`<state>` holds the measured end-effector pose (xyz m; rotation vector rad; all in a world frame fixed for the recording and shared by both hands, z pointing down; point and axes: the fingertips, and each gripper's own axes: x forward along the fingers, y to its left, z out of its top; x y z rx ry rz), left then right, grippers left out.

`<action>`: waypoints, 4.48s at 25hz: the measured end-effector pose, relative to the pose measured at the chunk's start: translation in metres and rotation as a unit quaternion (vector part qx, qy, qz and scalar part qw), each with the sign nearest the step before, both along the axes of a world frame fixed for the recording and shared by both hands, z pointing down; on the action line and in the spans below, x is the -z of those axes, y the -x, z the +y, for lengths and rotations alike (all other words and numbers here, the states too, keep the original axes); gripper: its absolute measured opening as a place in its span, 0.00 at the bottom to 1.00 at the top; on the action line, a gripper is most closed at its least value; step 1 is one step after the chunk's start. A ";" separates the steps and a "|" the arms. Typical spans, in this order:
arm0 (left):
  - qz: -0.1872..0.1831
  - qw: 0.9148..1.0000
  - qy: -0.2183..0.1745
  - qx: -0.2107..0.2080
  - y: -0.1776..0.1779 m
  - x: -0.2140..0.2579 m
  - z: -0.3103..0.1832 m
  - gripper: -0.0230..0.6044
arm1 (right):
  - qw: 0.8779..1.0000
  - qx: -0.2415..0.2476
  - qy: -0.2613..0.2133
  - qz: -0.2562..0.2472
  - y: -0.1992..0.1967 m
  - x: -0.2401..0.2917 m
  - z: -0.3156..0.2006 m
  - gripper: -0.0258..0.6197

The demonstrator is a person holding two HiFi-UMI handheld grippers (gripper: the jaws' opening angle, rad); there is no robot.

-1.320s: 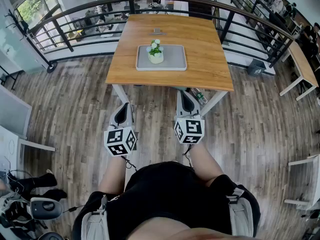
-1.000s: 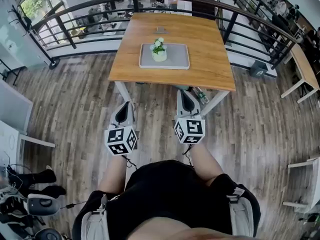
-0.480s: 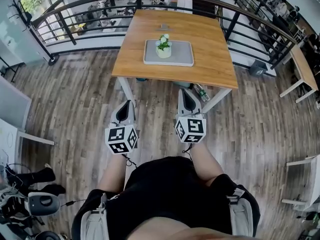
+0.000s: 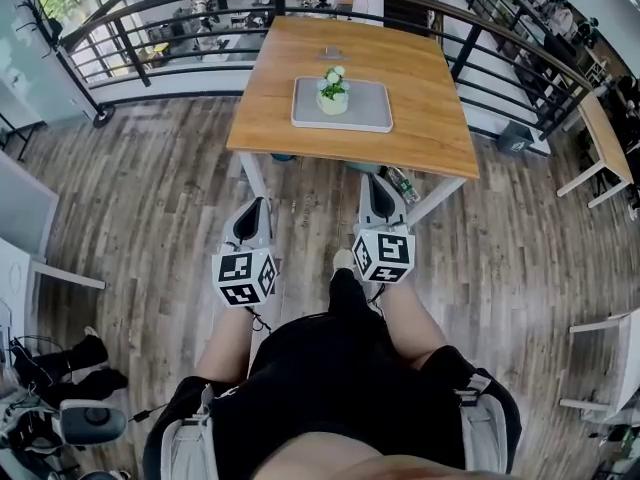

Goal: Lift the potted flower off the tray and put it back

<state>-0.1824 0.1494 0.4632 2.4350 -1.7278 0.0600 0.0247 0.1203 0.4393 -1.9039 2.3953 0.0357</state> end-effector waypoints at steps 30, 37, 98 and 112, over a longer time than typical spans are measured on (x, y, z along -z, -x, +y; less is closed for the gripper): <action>-0.024 0.999 0.000 0.040 -0.105 0.030 -0.342 0.06 | 0.998 0.050 -0.004 -0.026 -0.090 0.020 -0.355 0.04; -0.004 0.999 -0.001 0.033 -0.113 0.039 -0.386 0.06 | 0.998 0.045 -0.011 -0.036 -0.100 0.025 -0.411 0.04; -0.045 0.993 0.062 0.089 -0.018 -0.010 -0.392 0.06 | 0.962 0.069 0.259 0.045 -0.012 -0.251 -0.481 0.90; -0.055 0.988 0.066 0.129 0.009 -0.013 -0.396 0.06 | 0.956 0.050 0.286 0.049 -0.008 -0.284 -0.525 0.90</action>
